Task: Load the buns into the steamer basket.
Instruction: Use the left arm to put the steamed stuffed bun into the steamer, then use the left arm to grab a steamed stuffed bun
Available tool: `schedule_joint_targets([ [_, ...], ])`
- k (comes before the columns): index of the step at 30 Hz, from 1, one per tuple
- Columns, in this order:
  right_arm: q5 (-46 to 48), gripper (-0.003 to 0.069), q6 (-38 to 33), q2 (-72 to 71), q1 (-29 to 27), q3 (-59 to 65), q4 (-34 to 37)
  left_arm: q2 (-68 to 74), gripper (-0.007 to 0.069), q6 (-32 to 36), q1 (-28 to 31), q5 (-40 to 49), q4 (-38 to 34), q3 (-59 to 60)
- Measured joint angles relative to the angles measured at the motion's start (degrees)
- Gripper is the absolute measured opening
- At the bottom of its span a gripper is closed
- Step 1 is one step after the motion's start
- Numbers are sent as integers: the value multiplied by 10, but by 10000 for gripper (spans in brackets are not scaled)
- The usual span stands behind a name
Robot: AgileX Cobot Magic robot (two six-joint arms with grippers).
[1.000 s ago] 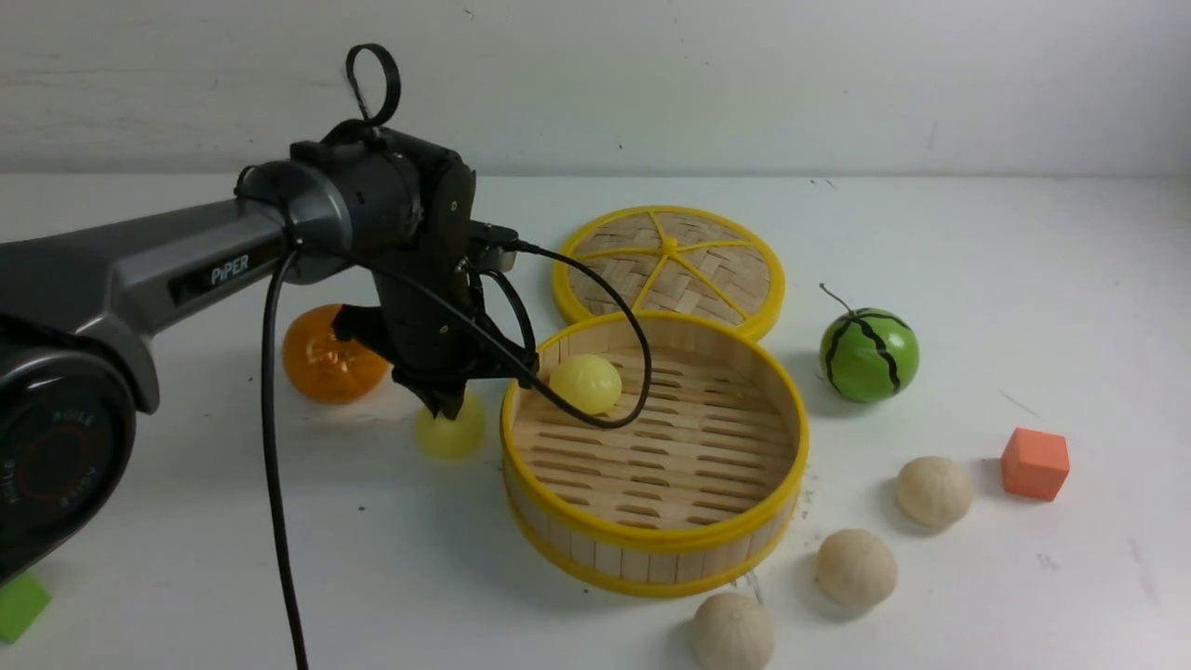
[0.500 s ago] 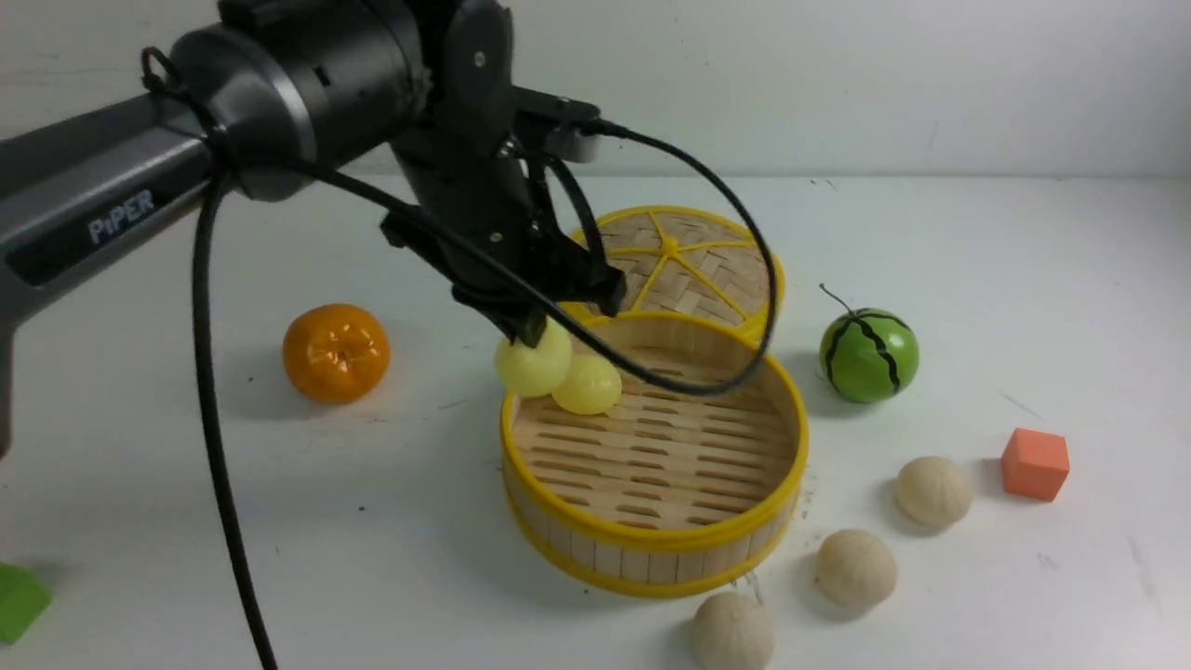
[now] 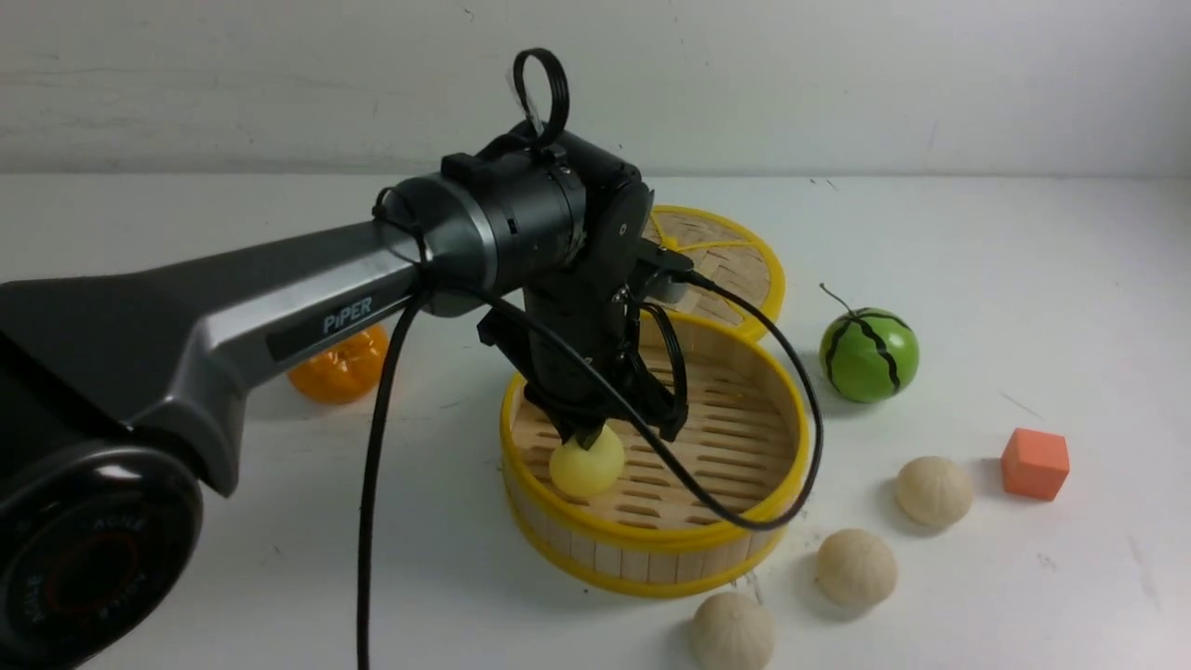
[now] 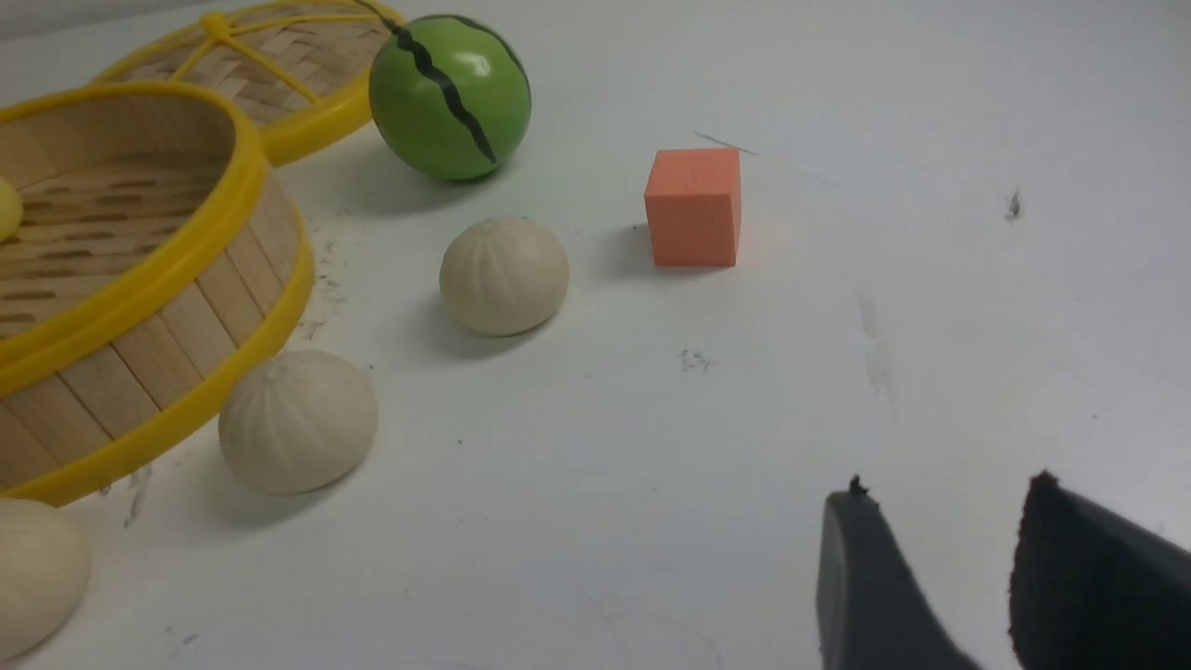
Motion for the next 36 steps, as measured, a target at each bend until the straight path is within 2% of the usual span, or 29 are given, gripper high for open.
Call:
schedule_joint_targets([
  [1, 0, 239, 0, 0, 0, 0, 0, 0, 149, -1, 0, -7, 5, 0],
  [3, 0, 239, 0, 0, 0, 0, 0, 0, 207, -5, 0, -11, 7, 0],
  [4, 0, 239, 0, 0, 0, 0, 0, 0, 291, -12, 0, -11, 7, 0],
  [7, 0, 239, 0, 0, 0, 0, 0, -9, 444, -33, 0, 8, 6, 0],
  [10, 0, 239, 0, 0, 0, 0, 0, -30, 471, -36, 0, 27, -2, 1],
  [11, 0, 239, 0, 0, 0, 0, 0, -43, 468, -37, 0, 33, -8, 1],
  [13, 0, 239, 0, 0, 0, 0, 0, -89, 391, -38, -5, 60, -33, 1],
  [16, 0, 239, 0, 0, 0, 0, 0, -154, 221, -38, -18, 94, -49, 0],
  [18, 0, 239, 0, 0, 0, 0, 0, -195, 46, -36, -31, 110, -61, 0],
  [19, 0, 239, 0, 0, 0, 0, 0, -210, 1, -37, -34, 112, -68, 0],
  [23, 0, 239, 0, 0, 0, 0, 0, -234, -13, -34, -50, 112, -101, 7],
  [30, 0, 239, 0, 0, 0, 0, 0, -188, -13, 2, -137, 112, -130, 73],
  [34, 0, 239, 0, 0, 0, 0, 0, -130, -7, 10, -150, 89, -142, 77],
  [36, 0, 239, 0, 0, 0, 0, 0, -107, 24, 21, -150, 78, -141, 77],
])
